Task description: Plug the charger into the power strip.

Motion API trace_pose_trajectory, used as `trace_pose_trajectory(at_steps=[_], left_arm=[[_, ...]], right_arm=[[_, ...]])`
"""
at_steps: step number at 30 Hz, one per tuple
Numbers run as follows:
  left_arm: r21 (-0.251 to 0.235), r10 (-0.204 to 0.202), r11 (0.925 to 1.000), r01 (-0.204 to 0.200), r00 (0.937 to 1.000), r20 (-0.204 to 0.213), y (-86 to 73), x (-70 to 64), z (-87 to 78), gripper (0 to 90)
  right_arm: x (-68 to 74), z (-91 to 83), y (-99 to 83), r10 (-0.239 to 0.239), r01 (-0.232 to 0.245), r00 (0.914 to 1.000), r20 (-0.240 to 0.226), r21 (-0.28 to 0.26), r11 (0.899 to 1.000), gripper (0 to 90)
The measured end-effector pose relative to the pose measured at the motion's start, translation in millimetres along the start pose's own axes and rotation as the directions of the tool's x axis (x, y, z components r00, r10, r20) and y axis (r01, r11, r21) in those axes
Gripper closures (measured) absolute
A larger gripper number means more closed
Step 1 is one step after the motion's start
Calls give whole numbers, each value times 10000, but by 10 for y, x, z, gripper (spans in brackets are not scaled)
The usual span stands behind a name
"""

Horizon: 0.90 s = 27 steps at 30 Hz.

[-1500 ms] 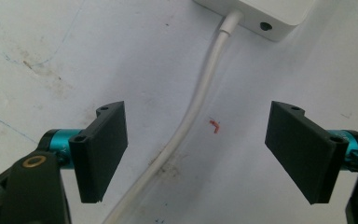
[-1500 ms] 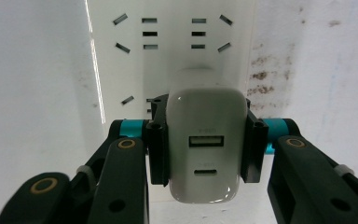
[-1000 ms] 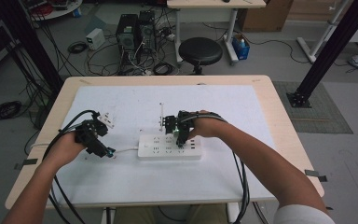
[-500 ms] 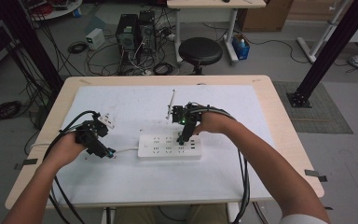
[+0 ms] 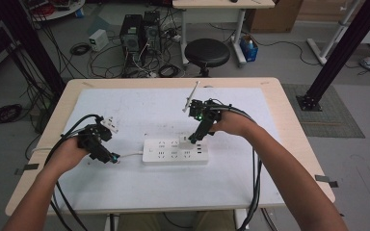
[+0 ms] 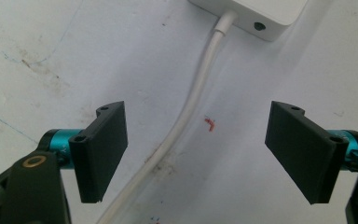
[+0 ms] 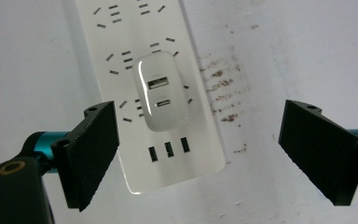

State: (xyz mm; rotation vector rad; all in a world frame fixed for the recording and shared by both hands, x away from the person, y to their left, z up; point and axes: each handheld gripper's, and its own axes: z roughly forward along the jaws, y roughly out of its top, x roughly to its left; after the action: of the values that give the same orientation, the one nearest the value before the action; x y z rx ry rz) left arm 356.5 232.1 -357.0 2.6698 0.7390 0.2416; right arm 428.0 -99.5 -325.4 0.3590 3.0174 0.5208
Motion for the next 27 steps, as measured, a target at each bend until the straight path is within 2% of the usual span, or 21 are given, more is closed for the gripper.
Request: trace_pose_trajectory(at_steps=[2, 3, 4, 5, 6, 8, 10, 13, 15, 16, 20, 22, 24, 25, 26, 27], left_arm=[[-10, 41, 10000, -40, 10000, 15, 10, -11, 5, 210], [10, 69, 10000, -69, 10000, 17, 10, -16, 4, 210], [51, 90, 9999, -91, 10000, 41, 11, -18, 1, 210], [60, 109, 9999, -109, 9999, 29, 9, -18, -2, 210], [-43, 6, 10000, -6, 10000, 38, 4, -23, 3, 210], [54, 97, 9999, -97, 9999, 26, -4, -5, -9, 210], [2, 28, 10000, -28, 10000, 33, -13, 5, -17, 210], [-183, -60, 9998, 61, 10000, 67, -24, 21, -30, 210], [-218, -81, 9997, 82, 10000, 48, -24, 33, -46, 210], [-214, -23, 9998, 24, 10000, 45, -22, 43, -55, 210], [-319, -6, 9995, 7, 10000, 40, -7, 49, -80, 210], [-317, 38, 9995, -36, 10000, 44, 1, 43, -92, 210], [-316, 70, 9995, -69, 10000, 28, 8, 33, -103, 210], [-321, 121, 9994, -120, 9999, 26, 10, 30, -110, 210], [-366, 47, 9993, -47, 10000, -1, 13, 20, -115, 210], [-327, 151, 9993, -151, 9999, 1, 16, 26, -127, 210]], right_arm=[[34, 23, 30, -153, 151, 9997, 163, 169, 9997, 117], [32, 32, 45, -216, 215, 9997, 86, 129, 9997, 117], [47, 24, 53, -73, 71, 10000, 63, 198, 9998, 117], [33, 22, 58, -248, 248, 9997, 32, 71, 9997, 117], [36, 4, 54, -115, 115, 9999, -24, 78, 9999, 117], [25, -32, 29, -48, 49, 9997, 220, -83, 10000, 116], [11, -93, -23, 184, -178, 9991, 384, -159, 9997, 116], [-23, -237, -155, 999, -966, 9918, 799, -445, 9943, 116], [-26, -357, -278, 1201, -1168, 9910, 584, -570, 9915, 116], [-20, -413, -339, 1298, -1257, 9896, 622, -647, 9899, 116], [4, -608, -586, 1685, -1629, 9803, 1029, -609, 9848, 116], [40, -686, -695, 1721, -1659, 9746, 1437, -538, 9847, 110], [82, -744, -798, 1451, -1356, 9736, 1762, -647, 9886, 6], [103, -778, -839, 1534, -1410, 9683, 1970, -755, 9871, 6], [115, -805, -876, 1769, -1612, 9607, 2139, -887, 9829, 6], [128, -829, -910, 2019, -1840, 9535, 2237, -984, 9780, 7]])
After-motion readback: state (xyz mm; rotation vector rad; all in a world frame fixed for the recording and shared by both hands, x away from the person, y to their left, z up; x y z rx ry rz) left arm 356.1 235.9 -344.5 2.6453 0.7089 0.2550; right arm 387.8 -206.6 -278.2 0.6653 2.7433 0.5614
